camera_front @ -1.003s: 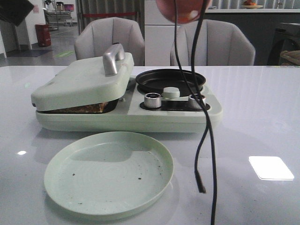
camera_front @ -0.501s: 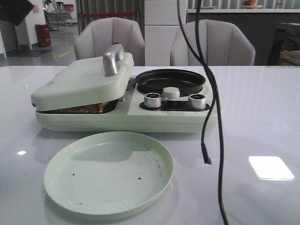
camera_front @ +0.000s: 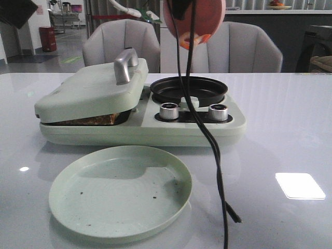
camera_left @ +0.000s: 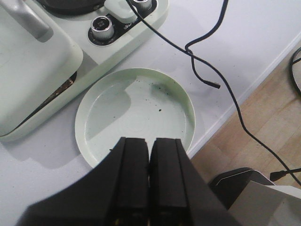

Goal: Make breakfast with bread and shrimp
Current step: 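Tilt the bowl with the right gripper to pour shrimp into the pan, then carry the empty bowl back and set it down with the right gripper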

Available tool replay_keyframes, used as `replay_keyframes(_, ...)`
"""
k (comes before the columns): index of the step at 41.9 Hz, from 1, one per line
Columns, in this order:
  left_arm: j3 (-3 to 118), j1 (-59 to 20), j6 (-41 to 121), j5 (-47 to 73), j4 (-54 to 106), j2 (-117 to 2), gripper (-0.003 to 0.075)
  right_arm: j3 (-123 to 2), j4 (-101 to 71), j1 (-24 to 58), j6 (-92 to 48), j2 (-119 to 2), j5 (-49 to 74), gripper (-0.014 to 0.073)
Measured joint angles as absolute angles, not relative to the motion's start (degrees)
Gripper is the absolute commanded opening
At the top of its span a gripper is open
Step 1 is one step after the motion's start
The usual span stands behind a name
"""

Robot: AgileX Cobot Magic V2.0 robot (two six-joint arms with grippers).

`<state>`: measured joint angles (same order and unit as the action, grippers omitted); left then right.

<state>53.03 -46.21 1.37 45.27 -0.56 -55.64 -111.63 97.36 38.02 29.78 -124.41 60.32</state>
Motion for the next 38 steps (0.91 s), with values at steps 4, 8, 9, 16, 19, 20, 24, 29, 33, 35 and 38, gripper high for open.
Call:
replay_keyframes(4,53.0,-46.2,1.4,45.3,-0.6,-55.6,0.0112,-111.6,97.5,38.0,29.3,-124.2,60.2,0.0053)
replay_keyframes(8,53.0,-46.2,1.4,45.3,-0.6,-55.6,0.0112,-111.6,97.5,38.0,29.4,-123.7,59.7,0.0053)
replay_keyframes(9,53.0,-46.2,1.4,45.3,-0.6,-55.6,0.0112,-111.6,97.5,38.0,29.5,-123.5,59.7,0.0053)
replay_keyframes(16,53.0,-46.2,1.4,45.3,-0.6,-55.6,0.0112,-111.6,97.7,38.0,29.7,-123.0,59.9,0.0053)
replay_keyframes(19,53.0,-46.2,1.4,45.3,-0.6,-55.6,0.0112,-111.6,97.6,38.0,29.8,-122.9,60.4,0.0053)
replay_keyframes(20,53.0,-46.2,1.4,45.3,-0.6,-55.6,0.0112,-111.6,97.1,38.0,29.8,-122.9,60.7,0.0053)
replay_keyframes(24,53.0,-46.2,1.4,45.3,-0.6,-55.6,0.0112,-111.6,92.1,38.0,29.8,-121.3,61.8,0.0053)
replay_keyframes(29,53.0,-46.2,1.4,45.3,-0.6,-55.6,0.0112,-111.6,79.9,36.8,26.5,-117.2,63.7,0.0053)
replay_keyframes(33,53.0,-46.2,1.4,45.3,-0.6,-55.6,0.0112,-111.5,65.9,33.6,22.5,-112.1,66.5,0.0053)
replay_keyframes(35,53.0,-46.2,1.4,45.3,-0.6,-55.6,0.0112,-110.6,59.9,31.5,21.0,-109.5,67.5,0.0053)
replay_keyframes(38,53.0,-46.2,1.4,45.3,-0.6,-55.6,0.0112,-107.8,50.3,27.4,18.5,-104.9,68.1,0.0053)
